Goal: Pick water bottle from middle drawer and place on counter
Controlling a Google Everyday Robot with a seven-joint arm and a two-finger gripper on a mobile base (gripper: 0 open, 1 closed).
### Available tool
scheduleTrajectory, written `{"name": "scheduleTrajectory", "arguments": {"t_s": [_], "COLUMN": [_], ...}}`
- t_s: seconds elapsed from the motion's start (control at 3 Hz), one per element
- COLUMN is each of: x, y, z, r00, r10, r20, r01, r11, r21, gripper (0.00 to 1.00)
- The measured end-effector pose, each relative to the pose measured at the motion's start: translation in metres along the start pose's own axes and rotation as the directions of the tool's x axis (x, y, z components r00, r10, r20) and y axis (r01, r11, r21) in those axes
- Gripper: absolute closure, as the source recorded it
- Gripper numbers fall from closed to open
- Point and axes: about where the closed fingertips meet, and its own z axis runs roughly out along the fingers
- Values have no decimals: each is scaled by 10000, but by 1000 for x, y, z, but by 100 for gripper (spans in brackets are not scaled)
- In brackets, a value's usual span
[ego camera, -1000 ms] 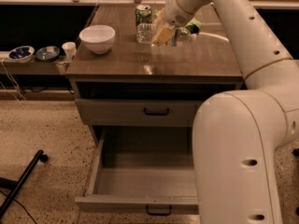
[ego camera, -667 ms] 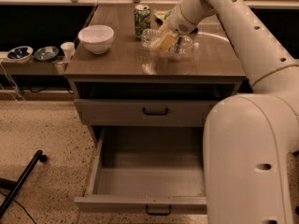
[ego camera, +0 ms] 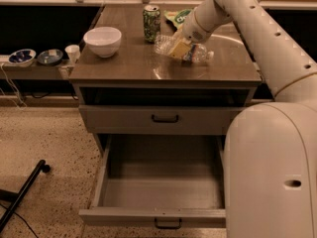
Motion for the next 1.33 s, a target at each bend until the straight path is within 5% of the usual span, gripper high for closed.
{"name": "scheduleTrajectory", "arguments": {"t_s": [0.67,1.33], "x": [0,0], "y": [0,0], "z": [0,0], "r00": [10000,10000], "r10": [0,0], "r20": [0,0], "r01": [0,0], "r11": [10000,10000], "r21": [-1,-2], "gripper": [5,0]}}
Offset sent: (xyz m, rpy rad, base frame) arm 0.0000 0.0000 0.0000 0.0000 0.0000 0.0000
